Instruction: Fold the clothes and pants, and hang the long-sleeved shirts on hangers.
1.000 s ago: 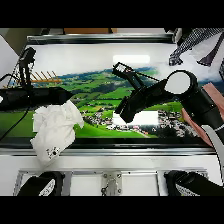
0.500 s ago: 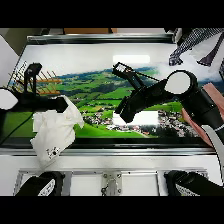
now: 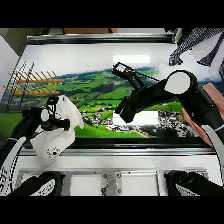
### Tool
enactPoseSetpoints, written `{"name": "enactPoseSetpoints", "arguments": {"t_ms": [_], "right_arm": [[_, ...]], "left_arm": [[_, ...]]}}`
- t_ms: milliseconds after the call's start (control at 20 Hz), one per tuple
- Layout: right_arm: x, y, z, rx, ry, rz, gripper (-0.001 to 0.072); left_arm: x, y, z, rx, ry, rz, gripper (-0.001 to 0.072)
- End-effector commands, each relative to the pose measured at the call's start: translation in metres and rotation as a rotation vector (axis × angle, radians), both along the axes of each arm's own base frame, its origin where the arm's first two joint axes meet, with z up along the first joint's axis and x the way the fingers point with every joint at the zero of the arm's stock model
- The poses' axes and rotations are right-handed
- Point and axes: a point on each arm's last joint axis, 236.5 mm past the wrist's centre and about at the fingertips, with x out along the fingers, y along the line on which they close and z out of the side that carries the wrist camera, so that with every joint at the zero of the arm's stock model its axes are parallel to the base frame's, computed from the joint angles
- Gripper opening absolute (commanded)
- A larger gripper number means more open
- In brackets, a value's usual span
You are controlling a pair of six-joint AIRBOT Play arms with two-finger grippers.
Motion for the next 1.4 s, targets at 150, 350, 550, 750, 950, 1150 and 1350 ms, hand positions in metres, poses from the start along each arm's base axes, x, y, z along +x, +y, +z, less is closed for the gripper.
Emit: {"name": "enactPoseSetpoints", "arguments": {"t_ms": [150,350,550,750,950,1150,1350], "right_arm": [[0.003,0.001,0.001,0.008,-0.011,-0.009,0.0016],[0.001,0.012,0.012,0.075,0.003,-0.007,0.0016],[0.059,-0.033,0.037,0.073,-0.129,-0.269,0.0015],[0.108,-0.134,0.072,0.064,-0.213,-0.687,0.0015],[0.114,-0.181,0.086,0.067,-0.241,-0.815,0.0015],[0.118,-0.195,0.086,0.069,-0.228,-0.87,0.0017],[0.107,-0.195,0.069,0.019,-0.169,-0.85,0.0026]], "left_arm": [[0.014,-0.014,0.015,-0.022,-0.016,-0.009,0.0016],[0.062,-0.099,0.131,-0.135,-0.326,-0.242,0.0016],[0.059,-0.213,0.227,-0.265,-0.587,-0.512,0.0016],[0.033,-0.304,0.236,-0.339,-0.587,-0.709,0.0016],[0.029,-0.352,0.215,-0.363,-0.508,-0.732,0.0016],[0.041,-0.342,0.192,-0.331,-0.437,-0.67,0.0707],[0.077,-0.307,0.191,-0.305,-0.449,-0.566,0.0706]]}}
